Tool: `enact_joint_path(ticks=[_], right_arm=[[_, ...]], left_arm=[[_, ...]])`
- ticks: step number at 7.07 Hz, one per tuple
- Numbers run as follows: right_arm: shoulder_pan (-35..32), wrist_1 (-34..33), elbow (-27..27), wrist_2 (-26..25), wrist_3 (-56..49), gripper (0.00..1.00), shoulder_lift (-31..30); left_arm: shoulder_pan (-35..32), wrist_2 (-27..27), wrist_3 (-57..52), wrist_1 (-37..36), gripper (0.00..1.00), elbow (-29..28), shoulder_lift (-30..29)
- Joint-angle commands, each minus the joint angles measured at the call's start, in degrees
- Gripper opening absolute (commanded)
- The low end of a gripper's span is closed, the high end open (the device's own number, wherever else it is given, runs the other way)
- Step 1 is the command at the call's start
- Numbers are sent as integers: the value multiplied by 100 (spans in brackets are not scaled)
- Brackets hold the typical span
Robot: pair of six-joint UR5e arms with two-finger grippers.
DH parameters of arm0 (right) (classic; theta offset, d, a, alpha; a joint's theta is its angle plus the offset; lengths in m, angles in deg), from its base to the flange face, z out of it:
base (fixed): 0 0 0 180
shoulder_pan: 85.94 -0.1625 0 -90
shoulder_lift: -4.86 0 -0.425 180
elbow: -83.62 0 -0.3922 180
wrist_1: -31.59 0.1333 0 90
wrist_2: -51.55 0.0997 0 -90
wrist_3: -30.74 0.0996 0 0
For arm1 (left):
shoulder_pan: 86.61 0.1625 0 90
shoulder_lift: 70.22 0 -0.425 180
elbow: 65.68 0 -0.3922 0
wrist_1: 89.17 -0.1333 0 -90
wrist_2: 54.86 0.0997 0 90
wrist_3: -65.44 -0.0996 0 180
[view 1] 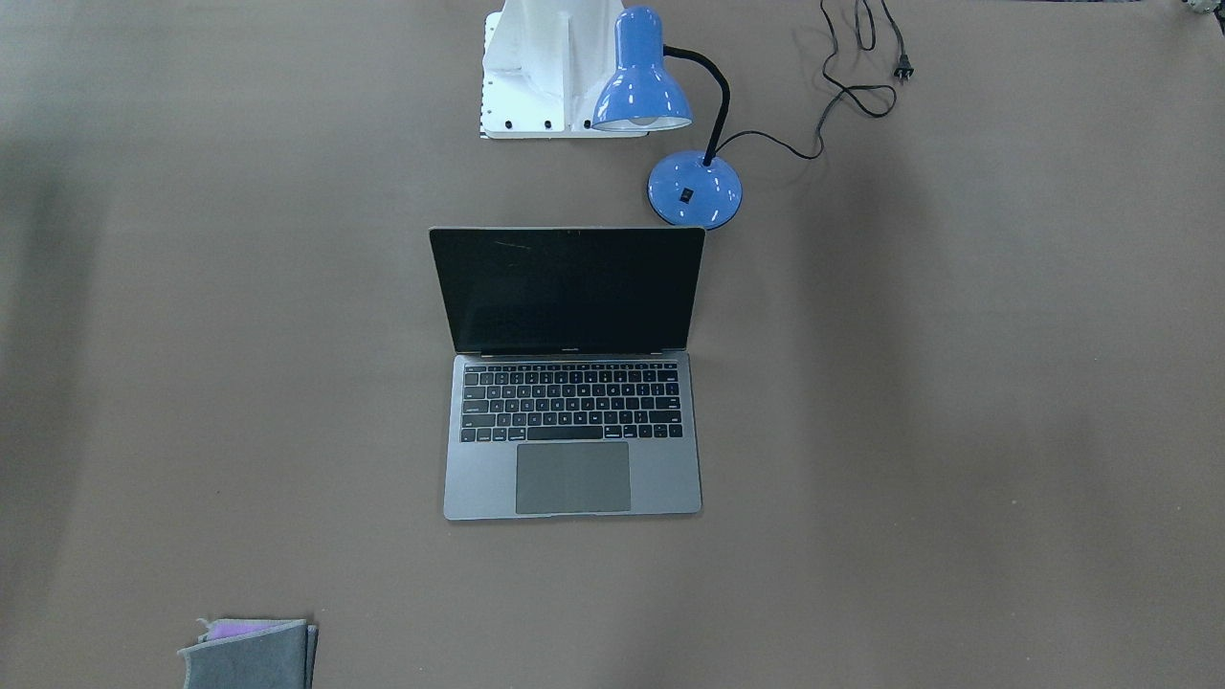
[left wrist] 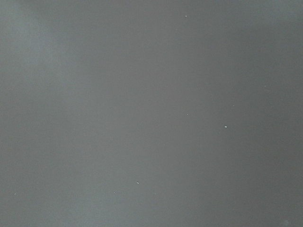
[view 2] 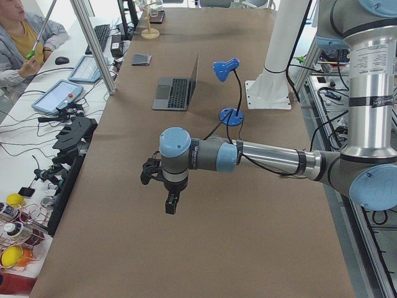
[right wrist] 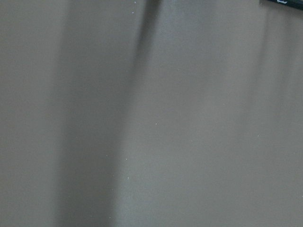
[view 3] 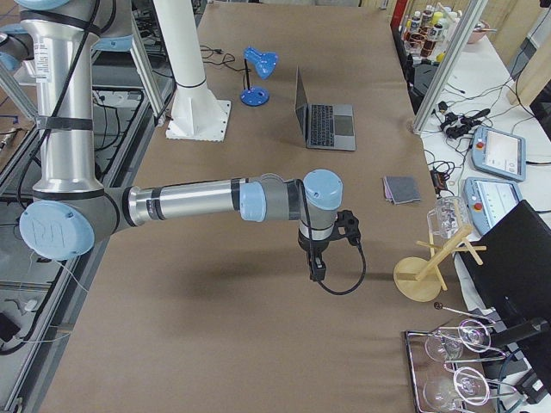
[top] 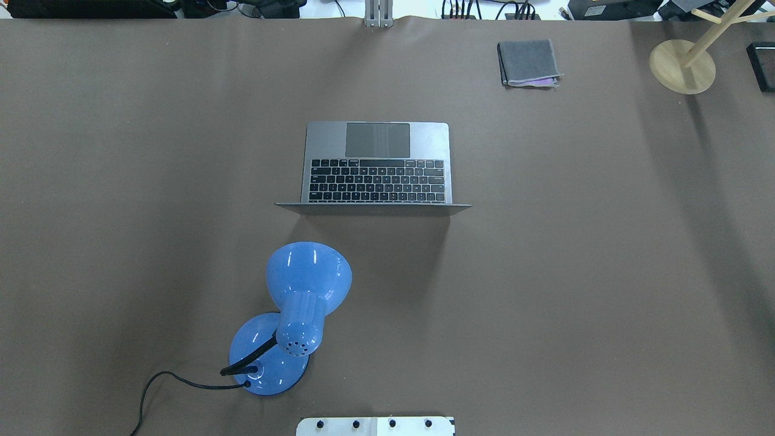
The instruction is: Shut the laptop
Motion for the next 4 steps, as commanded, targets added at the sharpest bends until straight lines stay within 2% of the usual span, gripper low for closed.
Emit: enact_joint_path(ticks=[1,4], right_arm=[[-1,-9,-2,4,0,100,-9],[8,0,-2,48,0,100,-9]], left_arm=[[34,-8,-4,251,98,75,117],[43,-95,-22,394,98,76,153]])
